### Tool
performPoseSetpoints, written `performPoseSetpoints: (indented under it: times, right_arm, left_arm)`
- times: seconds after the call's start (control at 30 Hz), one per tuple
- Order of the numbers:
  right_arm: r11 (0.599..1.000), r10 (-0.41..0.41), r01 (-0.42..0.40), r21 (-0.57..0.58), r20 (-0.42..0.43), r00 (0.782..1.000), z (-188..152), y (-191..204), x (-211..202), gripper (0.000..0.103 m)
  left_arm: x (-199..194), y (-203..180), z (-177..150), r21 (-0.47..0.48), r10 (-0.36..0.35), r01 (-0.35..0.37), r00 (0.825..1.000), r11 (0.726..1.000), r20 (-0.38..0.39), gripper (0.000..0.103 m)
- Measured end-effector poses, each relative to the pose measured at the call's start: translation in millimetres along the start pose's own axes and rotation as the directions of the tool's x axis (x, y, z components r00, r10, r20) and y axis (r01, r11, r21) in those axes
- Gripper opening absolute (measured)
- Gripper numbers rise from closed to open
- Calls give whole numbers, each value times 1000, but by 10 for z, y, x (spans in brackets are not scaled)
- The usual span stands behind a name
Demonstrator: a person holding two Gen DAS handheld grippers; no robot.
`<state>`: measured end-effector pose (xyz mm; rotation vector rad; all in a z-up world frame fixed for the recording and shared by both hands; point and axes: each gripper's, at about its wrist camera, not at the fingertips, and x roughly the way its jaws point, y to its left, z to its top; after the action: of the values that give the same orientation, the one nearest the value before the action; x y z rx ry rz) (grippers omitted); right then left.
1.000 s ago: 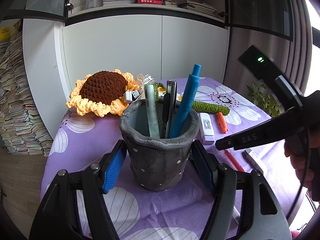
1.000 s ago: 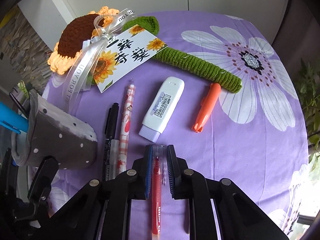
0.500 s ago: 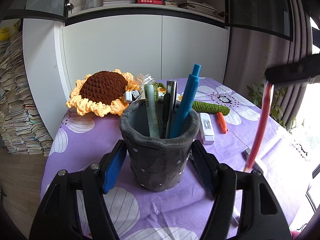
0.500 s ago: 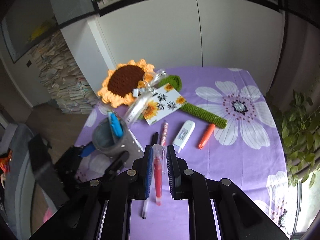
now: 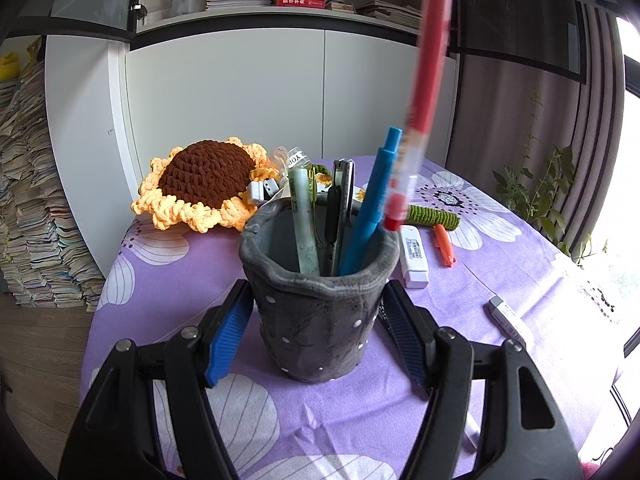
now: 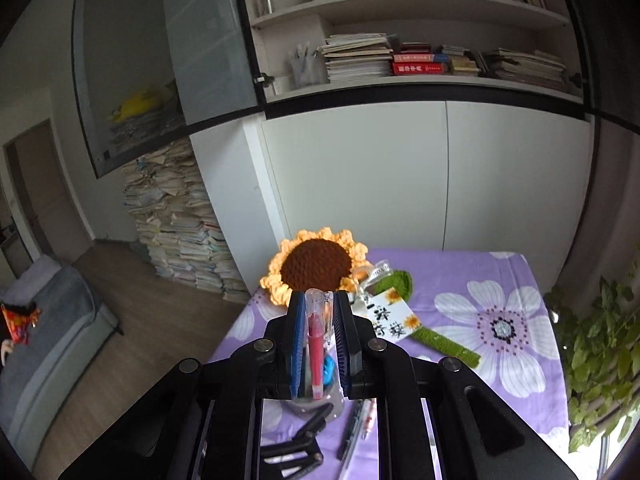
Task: Organize stationery
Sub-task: 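Lift the red gel pen with the right tool over the grey cup, then lower the red pen into the grey cup and open the right tool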
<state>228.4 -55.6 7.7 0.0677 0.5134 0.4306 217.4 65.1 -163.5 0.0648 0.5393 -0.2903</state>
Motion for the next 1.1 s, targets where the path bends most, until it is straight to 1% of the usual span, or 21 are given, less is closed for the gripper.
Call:
performPoseSetpoints:
  times: [0.17, 0.3, 0.5, 0.63, 0.8, 0.97, 1.03, 1.1]
  right_arm:
    - [1000, 4, -4, -10, 3, 1000, -34, 9, 215, 15]
    - [1000, 26, -27, -12, -40, 999, -154, -40, 394, 15]
    - [998, 41, -46, -40, -117, 992, -403, -49, 516, 15]
    - [998, 40, -46, -33, -183, 982, -529, -75, 580, 15]
    - [999, 50, -51, 1, -236, 971, -607, -133, 635, 15]
    - [998, 63, -56, 32, -245, 968, -620, -182, 559, 15]
    - [997, 66, -53, 62, -230, 971, -615, -247, 468, 15]
    - [996, 47, -30, 81, -218, 975, -638, -318, 381, 15]
  left_arm:
    - [7, -5, -8, -2, -2, 2, 1000, 1000, -4, 67]
    - [10, -11, -10, -3, -3, 3, 1000, 1000, -8, 67]
    - [6, -15, -11, -4, -3, 3, 1000, 1000, -9, 67]
    - [4, -17, -12, -3, -4, 4, 1000, 1000, -9, 67]
    - [17, -14, 0, -6, -4, 4, 1000, 1000, -11, 67]
    - [17, -15, 1, -6, -4, 4, 1000, 1000, -11, 67]
    - [16, -21, -1, -6, -4, 4, 1000, 1000, -11, 67]
    - [17, -17, 0, -6, -4, 4, 1000, 1000, -11, 67]
